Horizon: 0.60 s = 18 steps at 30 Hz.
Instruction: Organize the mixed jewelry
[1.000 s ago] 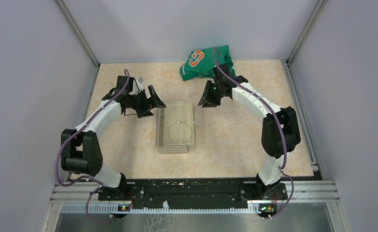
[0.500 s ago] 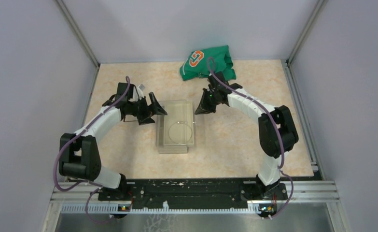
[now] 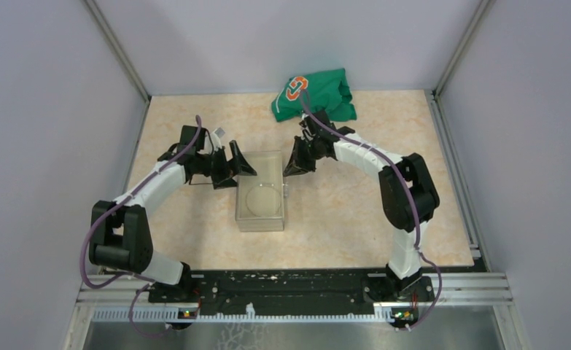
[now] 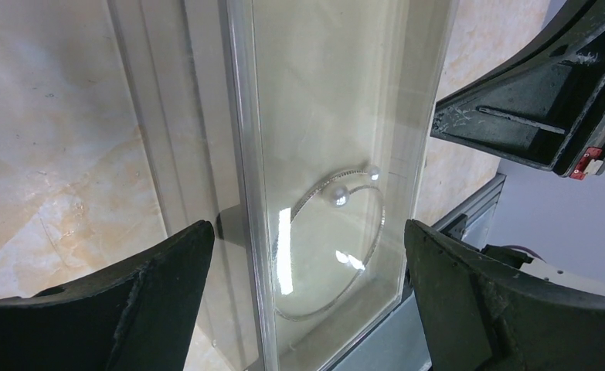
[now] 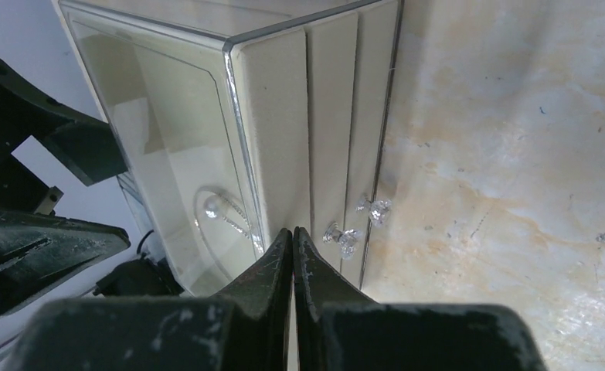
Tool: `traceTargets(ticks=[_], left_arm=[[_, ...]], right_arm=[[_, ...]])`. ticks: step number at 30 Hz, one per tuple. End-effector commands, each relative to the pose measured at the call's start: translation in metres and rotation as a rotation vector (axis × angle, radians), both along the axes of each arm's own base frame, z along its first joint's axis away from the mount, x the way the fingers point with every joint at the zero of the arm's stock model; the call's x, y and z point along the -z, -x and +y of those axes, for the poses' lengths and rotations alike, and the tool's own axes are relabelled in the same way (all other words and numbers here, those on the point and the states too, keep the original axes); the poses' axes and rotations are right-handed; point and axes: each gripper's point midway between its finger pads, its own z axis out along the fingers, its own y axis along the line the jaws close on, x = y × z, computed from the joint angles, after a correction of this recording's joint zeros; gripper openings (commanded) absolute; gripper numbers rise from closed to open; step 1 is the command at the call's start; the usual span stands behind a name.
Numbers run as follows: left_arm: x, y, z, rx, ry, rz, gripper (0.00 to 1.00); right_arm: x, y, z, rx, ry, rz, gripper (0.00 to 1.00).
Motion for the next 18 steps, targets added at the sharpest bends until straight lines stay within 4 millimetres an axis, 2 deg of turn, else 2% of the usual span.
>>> traceTargets(ticks=[1, 12, 18], left_arm=[[-0.017, -0.001, -0.007, 0.025, 0.02, -0.066, 0.98], [-0.027, -0.011, 0.011, -0.033, -0.087, -0.114, 0.98], [-0.025, -0.012, 0.024, -0.064, -0.151, -0.106, 0.98]], right_arm=[[-0.029, -0.004, 0.027, -0.098, -0.095, -0.072, 0.0], [-0.032, -0.006, 0.026, -0.141, -0.055, -0.097, 0.0], [-0.025, -0.018, 0.01, -0.061, 0.027, -0.118, 0.01]])
